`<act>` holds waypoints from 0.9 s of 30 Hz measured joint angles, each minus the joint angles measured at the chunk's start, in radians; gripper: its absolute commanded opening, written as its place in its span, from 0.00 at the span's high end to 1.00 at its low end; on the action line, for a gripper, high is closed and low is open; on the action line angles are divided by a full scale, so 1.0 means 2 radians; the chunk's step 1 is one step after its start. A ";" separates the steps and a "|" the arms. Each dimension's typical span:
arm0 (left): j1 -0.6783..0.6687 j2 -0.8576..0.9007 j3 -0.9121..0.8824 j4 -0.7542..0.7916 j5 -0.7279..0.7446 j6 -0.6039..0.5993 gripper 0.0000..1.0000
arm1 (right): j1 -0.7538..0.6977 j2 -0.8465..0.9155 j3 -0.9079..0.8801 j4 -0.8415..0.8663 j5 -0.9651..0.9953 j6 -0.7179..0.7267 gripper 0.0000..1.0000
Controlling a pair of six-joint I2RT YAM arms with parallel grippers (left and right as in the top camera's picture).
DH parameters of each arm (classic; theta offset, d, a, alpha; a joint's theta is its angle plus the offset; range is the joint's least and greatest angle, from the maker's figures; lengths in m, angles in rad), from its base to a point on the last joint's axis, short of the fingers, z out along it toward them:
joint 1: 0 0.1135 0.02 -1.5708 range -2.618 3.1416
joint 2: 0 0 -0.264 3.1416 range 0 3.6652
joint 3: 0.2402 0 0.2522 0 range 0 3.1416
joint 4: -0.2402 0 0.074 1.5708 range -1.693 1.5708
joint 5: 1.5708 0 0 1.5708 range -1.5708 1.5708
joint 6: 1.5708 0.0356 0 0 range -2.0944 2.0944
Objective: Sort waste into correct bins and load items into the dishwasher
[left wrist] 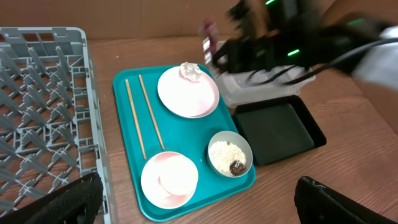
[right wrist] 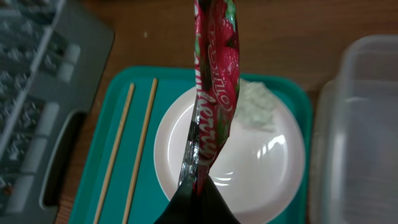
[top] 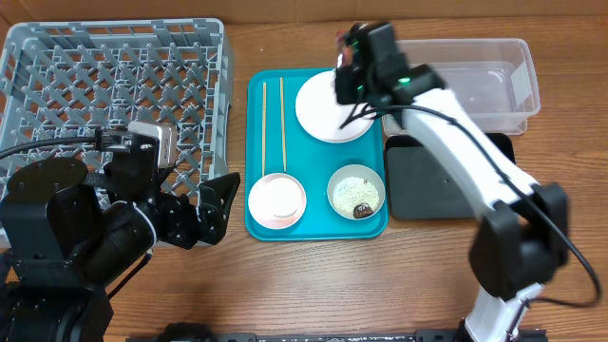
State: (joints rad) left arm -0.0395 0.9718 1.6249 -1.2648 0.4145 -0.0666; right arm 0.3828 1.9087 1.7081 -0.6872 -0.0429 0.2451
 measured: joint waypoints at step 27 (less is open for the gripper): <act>0.000 0.000 0.000 0.000 0.000 0.000 0.00 | -0.067 -0.020 0.000 -0.025 -0.046 0.051 0.39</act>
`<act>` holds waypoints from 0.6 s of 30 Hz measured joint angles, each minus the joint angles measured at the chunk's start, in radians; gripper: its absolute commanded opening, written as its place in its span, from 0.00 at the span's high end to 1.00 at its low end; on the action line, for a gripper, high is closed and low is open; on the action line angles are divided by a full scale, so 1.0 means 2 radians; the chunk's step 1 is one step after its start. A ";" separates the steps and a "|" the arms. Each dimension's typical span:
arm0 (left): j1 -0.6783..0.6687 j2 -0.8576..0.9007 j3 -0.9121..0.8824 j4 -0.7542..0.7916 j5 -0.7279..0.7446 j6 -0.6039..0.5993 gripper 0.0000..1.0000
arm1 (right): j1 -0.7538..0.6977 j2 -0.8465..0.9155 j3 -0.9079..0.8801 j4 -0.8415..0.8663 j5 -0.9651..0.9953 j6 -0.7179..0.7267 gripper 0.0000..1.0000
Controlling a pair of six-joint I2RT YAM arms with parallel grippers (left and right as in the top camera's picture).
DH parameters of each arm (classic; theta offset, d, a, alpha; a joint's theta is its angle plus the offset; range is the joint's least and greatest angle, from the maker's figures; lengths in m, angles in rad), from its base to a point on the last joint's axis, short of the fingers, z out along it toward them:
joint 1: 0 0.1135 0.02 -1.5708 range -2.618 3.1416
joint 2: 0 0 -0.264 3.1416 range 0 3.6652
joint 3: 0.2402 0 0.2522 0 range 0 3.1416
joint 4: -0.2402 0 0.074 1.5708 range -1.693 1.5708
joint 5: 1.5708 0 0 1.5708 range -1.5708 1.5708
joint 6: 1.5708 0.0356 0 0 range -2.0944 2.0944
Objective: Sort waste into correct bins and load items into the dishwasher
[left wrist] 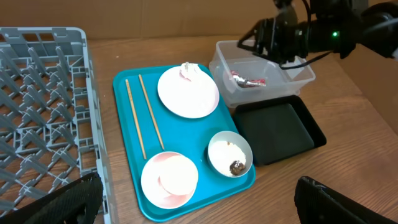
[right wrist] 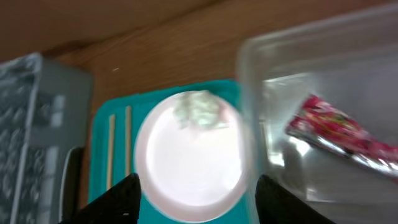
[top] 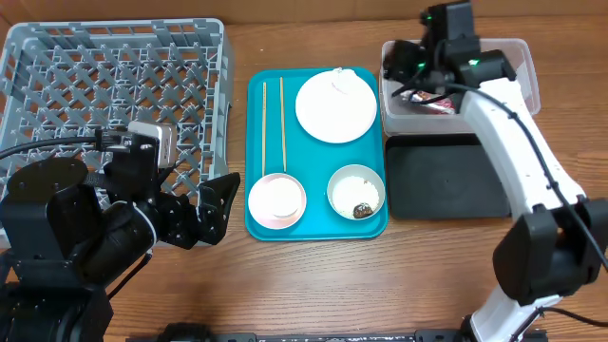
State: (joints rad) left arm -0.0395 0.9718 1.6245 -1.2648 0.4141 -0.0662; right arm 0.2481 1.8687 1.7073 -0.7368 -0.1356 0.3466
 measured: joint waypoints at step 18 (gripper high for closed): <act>0.000 0.000 0.000 0.000 0.000 0.000 0.00 | 0.091 0.150 0.000 0.178 0.140 -0.166 0.31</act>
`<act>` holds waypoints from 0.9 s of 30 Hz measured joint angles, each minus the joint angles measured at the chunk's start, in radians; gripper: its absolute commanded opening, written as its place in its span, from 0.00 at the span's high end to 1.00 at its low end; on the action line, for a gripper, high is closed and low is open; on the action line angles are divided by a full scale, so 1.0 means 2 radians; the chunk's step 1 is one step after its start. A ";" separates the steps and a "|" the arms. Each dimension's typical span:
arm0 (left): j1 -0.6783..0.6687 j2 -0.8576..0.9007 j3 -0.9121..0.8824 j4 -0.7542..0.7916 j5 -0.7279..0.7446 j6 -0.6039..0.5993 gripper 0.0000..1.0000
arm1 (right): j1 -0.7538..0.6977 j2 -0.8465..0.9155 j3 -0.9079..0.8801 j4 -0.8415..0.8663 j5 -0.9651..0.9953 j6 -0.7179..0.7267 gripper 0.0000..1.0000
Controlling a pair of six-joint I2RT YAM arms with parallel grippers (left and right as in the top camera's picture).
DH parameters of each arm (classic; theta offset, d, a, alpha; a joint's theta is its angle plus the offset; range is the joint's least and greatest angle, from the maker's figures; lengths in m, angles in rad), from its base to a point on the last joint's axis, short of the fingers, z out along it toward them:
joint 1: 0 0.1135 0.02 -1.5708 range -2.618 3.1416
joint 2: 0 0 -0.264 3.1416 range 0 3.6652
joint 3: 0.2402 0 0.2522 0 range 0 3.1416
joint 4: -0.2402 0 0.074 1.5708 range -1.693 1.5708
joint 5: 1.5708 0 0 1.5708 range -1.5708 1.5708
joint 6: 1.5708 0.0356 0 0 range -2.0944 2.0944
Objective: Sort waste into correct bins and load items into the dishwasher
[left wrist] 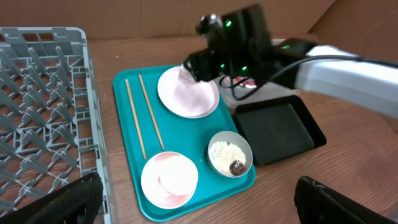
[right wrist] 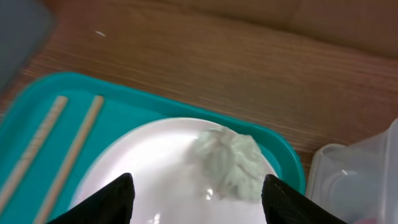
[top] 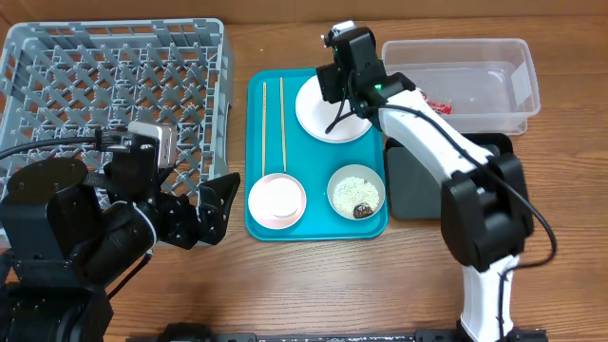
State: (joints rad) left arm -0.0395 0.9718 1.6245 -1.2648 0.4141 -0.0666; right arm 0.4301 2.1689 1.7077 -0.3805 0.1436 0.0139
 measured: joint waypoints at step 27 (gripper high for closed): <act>0.000 0.000 0.000 0.000 0.000 0.000 0.00 | -0.007 0.085 0.000 0.016 0.015 -0.020 0.96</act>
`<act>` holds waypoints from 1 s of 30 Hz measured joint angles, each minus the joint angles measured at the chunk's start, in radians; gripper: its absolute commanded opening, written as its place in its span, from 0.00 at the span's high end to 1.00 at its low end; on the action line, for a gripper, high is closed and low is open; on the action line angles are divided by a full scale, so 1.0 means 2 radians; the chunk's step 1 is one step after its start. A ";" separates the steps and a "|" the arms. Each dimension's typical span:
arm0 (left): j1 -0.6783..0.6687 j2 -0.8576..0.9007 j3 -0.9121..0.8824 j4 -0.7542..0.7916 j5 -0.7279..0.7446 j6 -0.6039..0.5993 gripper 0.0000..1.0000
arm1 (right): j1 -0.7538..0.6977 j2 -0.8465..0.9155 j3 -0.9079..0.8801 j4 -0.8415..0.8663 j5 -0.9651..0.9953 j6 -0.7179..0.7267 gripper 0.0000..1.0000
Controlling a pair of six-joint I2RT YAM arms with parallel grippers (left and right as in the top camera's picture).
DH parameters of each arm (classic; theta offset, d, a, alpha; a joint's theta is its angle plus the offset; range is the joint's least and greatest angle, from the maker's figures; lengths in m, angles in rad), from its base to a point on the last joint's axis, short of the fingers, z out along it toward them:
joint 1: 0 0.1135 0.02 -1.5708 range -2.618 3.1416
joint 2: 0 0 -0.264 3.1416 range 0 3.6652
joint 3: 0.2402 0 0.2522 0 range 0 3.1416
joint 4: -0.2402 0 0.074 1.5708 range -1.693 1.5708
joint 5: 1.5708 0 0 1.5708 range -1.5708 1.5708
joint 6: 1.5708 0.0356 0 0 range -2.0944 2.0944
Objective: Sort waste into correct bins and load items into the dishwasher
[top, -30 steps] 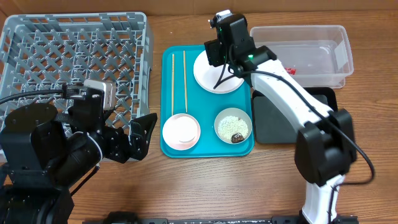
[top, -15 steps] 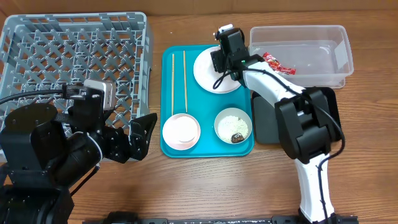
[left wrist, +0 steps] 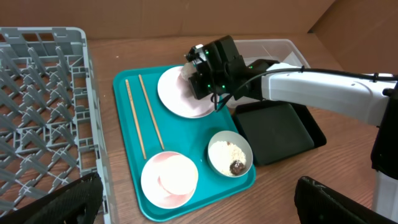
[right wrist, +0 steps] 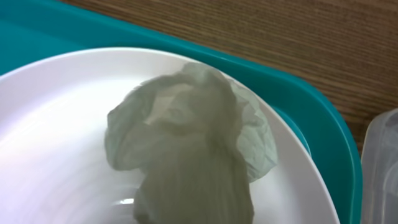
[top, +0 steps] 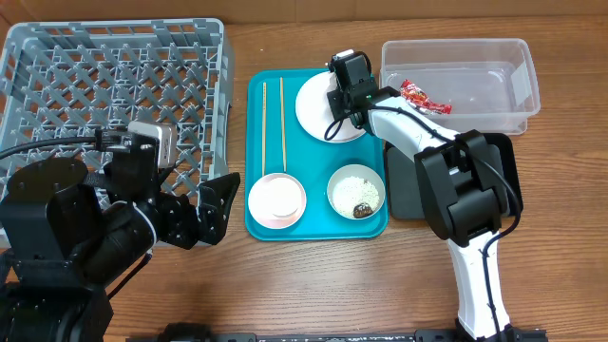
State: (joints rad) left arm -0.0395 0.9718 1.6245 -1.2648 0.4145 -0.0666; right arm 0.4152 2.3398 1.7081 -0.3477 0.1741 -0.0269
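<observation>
A crumpled pale tissue lies on the white plate at the back of the teal tray. My right gripper is down on it; the tissue fills the wrist view and hides the fingers, which seem closed on it. A red wrapper lies in the clear bin. Two chopsticks, a pink bowl and a bowl of rice sit on the tray. My left gripper hangs open over the table's front, holding nothing.
The grey dish rack stands at the back left, beside the tray. A black bin sits right of the tray, in front of the clear bin. My right arm crosses over the black bin.
My right gripper has come down from just above the plate onto the tissue, which now fills its view and covers the fingers. The left arm has not moved.
My right gripper first held the red wrapper above the white plate. Then the wrapper lay in the clear bin and the gripper was open over it. After that it hung open above the tissue on the plate, and now it is down on the tissue.
</observation>
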 measured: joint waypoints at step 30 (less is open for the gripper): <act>0.000 0.000 0.000 0.000 0.000 0.000 0.00 | -0.123 -0.148 -0.001 -0.248 -0.060 0.191 0.36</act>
State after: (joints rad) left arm -0.0395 0.9718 1.6245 -1.2648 0.4141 -0.0666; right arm 0.1692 2.0445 1.7058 -0.8429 0.0551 0.3550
